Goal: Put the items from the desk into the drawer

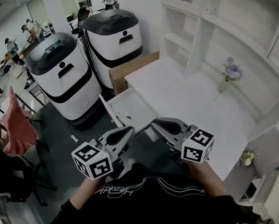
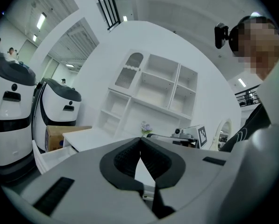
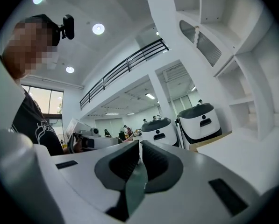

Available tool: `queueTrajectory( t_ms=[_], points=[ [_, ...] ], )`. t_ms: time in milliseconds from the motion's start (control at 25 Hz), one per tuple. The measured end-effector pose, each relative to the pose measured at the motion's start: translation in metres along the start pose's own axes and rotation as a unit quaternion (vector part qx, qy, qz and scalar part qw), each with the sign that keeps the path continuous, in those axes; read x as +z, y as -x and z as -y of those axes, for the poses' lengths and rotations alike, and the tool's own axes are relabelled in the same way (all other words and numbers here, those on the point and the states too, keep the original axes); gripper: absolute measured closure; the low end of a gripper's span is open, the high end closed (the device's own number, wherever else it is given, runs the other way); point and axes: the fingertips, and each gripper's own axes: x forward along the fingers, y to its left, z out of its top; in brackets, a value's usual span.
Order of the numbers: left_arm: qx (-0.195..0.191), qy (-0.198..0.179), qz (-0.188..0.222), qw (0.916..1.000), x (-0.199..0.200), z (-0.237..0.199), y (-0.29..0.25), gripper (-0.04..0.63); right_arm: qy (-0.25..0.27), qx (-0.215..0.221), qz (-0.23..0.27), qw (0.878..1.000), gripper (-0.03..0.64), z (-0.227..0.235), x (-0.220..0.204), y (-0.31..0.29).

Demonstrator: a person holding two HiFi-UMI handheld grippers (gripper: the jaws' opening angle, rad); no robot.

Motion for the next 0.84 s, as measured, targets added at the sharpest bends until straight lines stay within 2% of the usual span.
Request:
queueTrajectory(
  t_ms=[160,840],
  points=[
    [-0.009,-0.011,0.010,0.9998,0.007,0.012,0.003,0.575,0.002,-0.009,0.010,1.000,0.561,-0.004,0.007,0.012],
    [0.006,-0.023,0.020,0.9995,0.001,0.020,0.001,0.575,0.007,-0.009,0.019,1.000,0.561,-0.012,-0.001,0.024]
  ],
)
